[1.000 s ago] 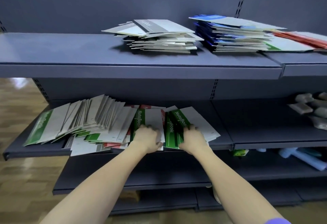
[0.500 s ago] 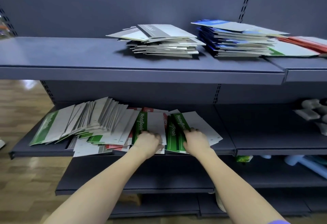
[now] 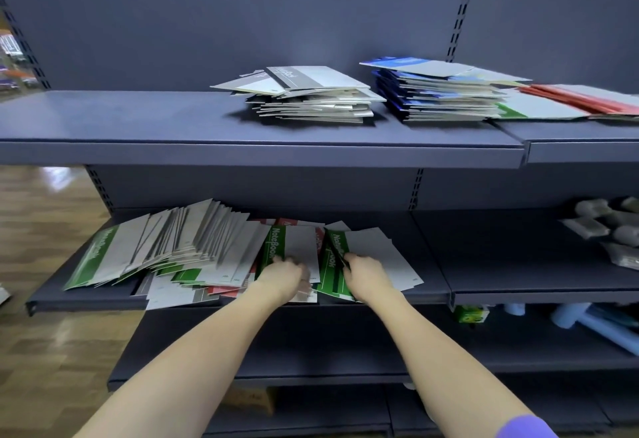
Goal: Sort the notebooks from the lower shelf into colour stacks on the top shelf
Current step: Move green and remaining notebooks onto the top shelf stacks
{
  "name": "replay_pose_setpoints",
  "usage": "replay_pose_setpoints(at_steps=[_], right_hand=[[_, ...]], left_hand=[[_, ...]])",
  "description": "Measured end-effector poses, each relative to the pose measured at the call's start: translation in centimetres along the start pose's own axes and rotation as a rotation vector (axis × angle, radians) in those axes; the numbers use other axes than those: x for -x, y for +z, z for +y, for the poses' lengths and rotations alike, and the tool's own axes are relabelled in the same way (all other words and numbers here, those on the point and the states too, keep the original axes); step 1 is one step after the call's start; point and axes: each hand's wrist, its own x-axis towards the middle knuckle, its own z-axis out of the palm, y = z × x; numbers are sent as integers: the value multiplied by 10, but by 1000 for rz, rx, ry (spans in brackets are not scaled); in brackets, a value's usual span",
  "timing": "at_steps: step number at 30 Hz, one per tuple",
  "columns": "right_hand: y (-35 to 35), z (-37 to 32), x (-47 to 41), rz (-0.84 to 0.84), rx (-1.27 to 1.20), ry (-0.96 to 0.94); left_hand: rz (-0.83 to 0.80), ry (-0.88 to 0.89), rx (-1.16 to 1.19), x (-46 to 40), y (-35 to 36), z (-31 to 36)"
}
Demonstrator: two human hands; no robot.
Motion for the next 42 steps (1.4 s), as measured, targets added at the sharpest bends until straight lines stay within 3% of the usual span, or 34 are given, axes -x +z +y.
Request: replay_pose_setpoints(at_steps=[13, 21, 30, 35, 42], right_hand=[[0, 5, 10, -106, 257, 187], [4, -6, 17, -26, 573, -20], [-27, 14, 22, -14, 216, 81], [-54, 19, 32, 82, 15, 98], [-86, 13, 52, 186, -8, 92]], left_hand=[[124, 20, 48, 28, -9, 2], [123, 44, 56, 37, -10, 4], [134, 72, 97, 47, -16, 5], [181, 76, 139, 46, -30, 8], [575, 161, 66, 44, -72, 28]])
